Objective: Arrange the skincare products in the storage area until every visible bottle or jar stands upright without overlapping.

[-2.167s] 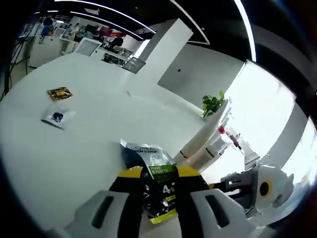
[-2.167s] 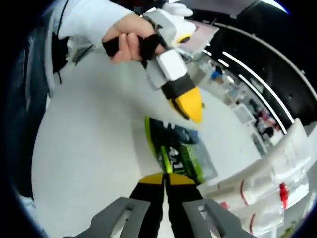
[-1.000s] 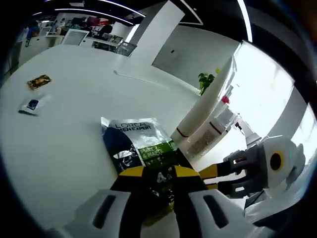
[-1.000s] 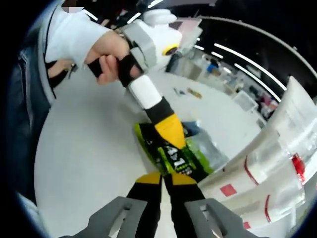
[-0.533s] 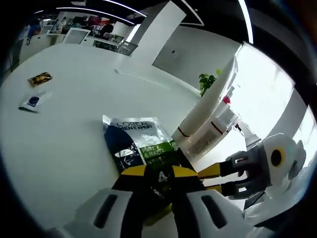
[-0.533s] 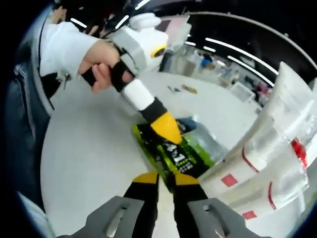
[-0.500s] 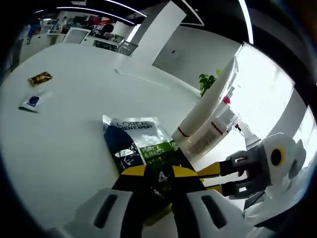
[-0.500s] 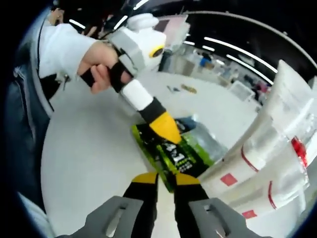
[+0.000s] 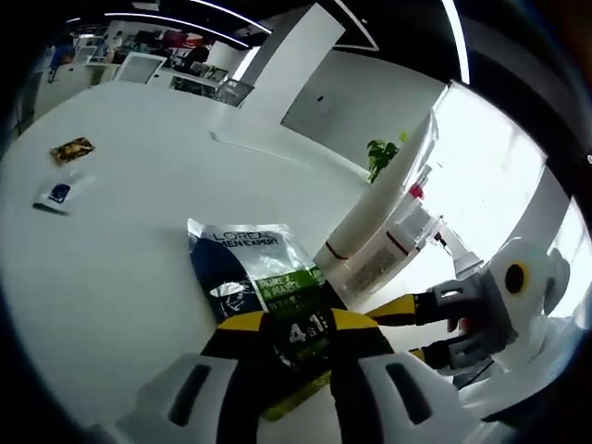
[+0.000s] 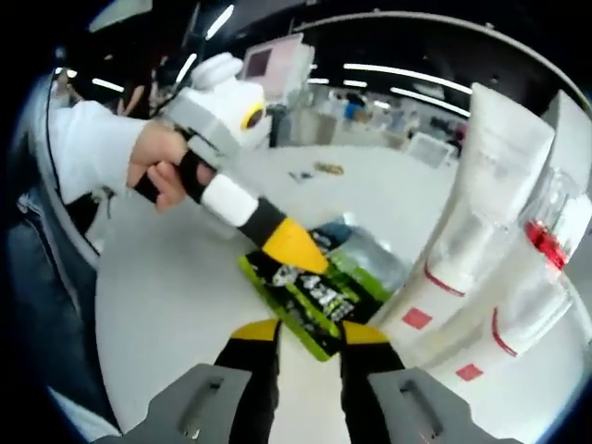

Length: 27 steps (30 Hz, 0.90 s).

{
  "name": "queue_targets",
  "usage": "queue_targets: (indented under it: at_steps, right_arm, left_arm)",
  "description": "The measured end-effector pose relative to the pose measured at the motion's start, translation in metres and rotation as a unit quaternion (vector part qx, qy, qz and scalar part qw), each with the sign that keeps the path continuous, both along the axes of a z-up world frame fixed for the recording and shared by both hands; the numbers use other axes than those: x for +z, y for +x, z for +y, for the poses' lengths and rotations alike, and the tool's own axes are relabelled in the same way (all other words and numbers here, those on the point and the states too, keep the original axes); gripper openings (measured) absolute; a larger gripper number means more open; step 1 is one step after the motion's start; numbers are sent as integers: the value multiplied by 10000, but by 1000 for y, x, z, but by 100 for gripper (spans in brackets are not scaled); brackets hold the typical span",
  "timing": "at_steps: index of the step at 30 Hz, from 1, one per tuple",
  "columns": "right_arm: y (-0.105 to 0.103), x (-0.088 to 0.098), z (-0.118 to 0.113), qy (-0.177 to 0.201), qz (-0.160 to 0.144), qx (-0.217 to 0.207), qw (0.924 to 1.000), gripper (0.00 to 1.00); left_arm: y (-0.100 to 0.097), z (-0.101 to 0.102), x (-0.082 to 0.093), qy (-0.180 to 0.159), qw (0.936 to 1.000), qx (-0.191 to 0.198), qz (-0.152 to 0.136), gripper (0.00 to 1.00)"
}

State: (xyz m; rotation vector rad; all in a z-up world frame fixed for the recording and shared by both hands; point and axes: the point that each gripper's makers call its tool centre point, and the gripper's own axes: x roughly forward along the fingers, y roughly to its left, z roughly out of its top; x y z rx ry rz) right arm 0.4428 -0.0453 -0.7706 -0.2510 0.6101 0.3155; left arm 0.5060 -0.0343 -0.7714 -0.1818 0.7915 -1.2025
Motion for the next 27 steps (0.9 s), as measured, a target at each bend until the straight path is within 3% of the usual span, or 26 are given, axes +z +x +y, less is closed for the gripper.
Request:
queue_targets:
  at_steps: [6,14,16,21,27]
  right_arm:
    - [-2,14,3,139,-73,-158,9998,33]
    - [-6,34,13,380,-102,-207,9990,50]
    - [-8,40,14,595,-124,-335,9976,53]
    - [-16,50,13,675,-62,-444,9967,66]
    - [-22,58,10,762,-69,-542,9956,78]
  left_arm:
    - [0,8,10,18,9999,-22,-151,27]
    - [-3,31,27,215,9970,-304,-684,37]
    - [-3,38,31,250,9961,-313,-790,41]
    - [-8,56,34,552,9918,-592,-992,67]
    - [-13,72,43,605,9896,-728,-1080,73]
